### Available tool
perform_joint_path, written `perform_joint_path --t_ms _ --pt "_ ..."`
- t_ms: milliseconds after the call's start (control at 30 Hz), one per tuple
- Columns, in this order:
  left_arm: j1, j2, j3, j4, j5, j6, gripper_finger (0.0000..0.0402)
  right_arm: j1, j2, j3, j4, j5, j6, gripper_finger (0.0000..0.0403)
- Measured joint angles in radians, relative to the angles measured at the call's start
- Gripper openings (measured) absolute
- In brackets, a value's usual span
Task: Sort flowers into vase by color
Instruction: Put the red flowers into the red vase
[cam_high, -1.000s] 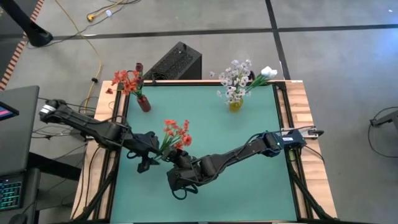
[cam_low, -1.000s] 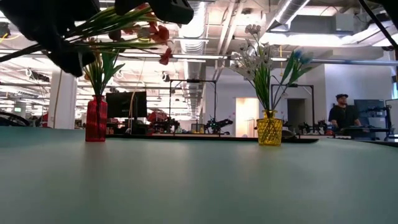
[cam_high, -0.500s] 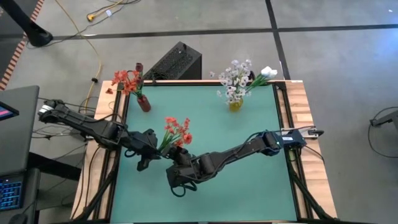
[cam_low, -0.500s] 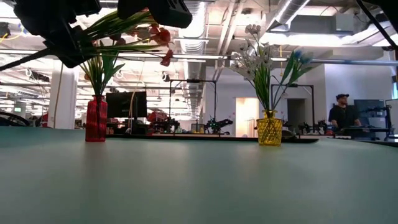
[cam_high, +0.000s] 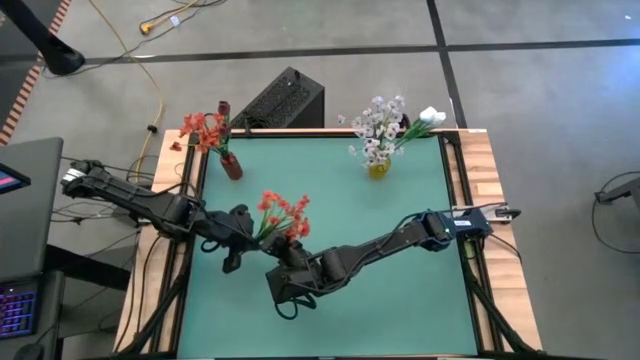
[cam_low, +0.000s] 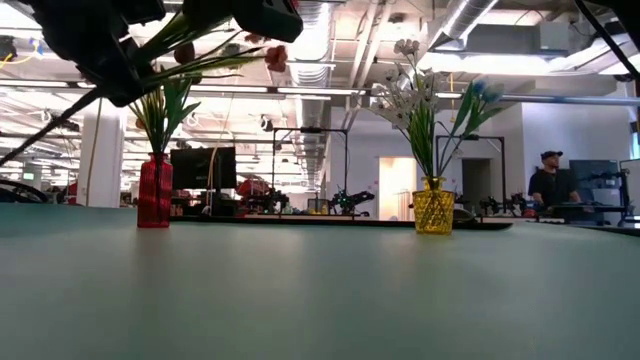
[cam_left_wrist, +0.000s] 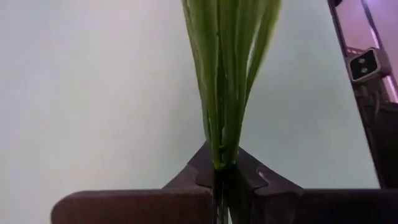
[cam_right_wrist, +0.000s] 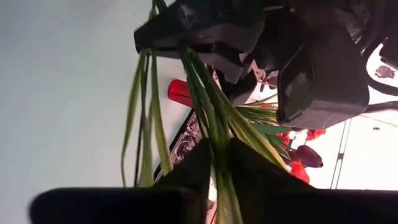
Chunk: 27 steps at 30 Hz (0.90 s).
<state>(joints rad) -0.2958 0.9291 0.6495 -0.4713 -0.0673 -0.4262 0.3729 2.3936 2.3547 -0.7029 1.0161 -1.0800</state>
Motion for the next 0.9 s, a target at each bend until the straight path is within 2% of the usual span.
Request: perform_joint_path --t_ms 100,233,300,400,500,567,633,800,867,900 --pt "0.000 0.000 0.000 0.000 -0.013 0.004 0.0000 -0.003 0.000 0.000 0.000 0.000 0.007 0.0146" --pt "0.000 0.000 0.000 0.000 -0.042 0.006 0.0000 -0.005 0.000 0.000 0.000 0.000 0.038 0.0234" --pt "0.000 -0.002 0.000 -0.001 -0.088 0.006 0.0000 -0.005 0.000 0.000 0.000 0.010 0.102 0.0272" --pt "0.007 -0.020 0.000 -0.015 -0.202 0.004 0.0000 -0.002 0.001 0.000 -0.006 0.082 0.220 0.0307" --pt "0.035 -0.057 0.000 -0.020 -0.324 0.011 0.0000 0.006 -0.005 0.000 -0.091 0.157 0.306 0.0320" --pt "0.056 -0.095 0.000 -0.015 -0.404 0.029 0.0000 0.008 -0.013 0.000 -0.203 0.165 0.420 0.0321" --pt "0.072 -0.143 0.000 -0.010 -0.484 0.058 0.0000 0.004 -0.030 0.000 -0.377 0.138 0.612 0.0319" --pt "0.062 -0.286 0.000 0.079 -0.705 0.168 0.0000 -0.049 -0.063 0.000 -0.825 -0.038 1.210 0.0312" --pt "0.043 -0.337 0.000 0.104 -0.801 0.190 0.0000 -0.072 -0.064 -0.032 -0.858 -0.055 1.351 0.0311" --pt "0.032 -0.358 0.000 0.114 -0.857 0.203 0.0000 -0.080 -0.072 -0.068 -0.852 -0.063 1.357 0.0311"
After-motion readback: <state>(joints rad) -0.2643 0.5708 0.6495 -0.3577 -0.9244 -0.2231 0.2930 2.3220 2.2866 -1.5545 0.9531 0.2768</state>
